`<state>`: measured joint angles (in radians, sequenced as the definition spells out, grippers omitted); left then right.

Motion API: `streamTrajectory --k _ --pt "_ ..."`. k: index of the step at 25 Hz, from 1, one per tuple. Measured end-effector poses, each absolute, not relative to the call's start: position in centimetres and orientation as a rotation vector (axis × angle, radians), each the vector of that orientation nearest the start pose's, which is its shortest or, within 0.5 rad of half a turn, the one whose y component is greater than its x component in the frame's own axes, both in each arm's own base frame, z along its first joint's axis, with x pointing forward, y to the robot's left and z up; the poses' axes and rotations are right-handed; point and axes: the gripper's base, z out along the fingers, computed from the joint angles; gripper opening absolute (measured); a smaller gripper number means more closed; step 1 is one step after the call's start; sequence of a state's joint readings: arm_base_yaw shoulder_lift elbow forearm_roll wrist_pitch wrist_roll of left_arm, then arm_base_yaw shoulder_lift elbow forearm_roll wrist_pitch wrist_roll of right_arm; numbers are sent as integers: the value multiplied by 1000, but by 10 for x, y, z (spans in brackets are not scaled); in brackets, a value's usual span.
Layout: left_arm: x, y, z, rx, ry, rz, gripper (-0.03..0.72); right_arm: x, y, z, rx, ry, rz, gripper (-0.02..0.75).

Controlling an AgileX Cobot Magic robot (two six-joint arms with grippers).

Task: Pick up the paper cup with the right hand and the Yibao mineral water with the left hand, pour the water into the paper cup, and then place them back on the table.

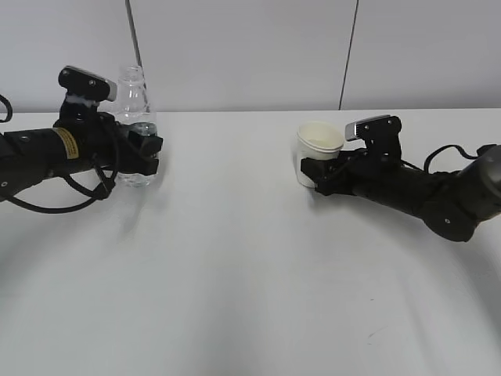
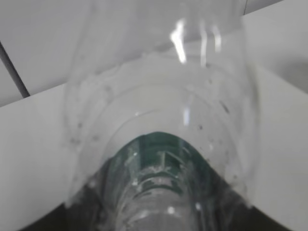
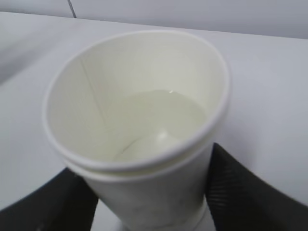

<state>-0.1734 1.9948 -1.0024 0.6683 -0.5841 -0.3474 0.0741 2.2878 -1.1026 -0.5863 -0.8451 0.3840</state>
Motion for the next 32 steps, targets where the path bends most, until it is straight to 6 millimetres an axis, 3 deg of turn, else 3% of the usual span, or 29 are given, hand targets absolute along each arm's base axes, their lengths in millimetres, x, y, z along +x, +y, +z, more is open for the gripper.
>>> streamTrajectory --k 20,29,32 --pt "400 -98 103 452 1846 -353 303 423 69 69 -390 1852 432 501" --pt "402 -99 100 449 1821 -354 302 423 69 68 -394 1846 431 503" --pt "402 -99 100 448 1821 -354 302 423 69 68 -396 1845 430 553"
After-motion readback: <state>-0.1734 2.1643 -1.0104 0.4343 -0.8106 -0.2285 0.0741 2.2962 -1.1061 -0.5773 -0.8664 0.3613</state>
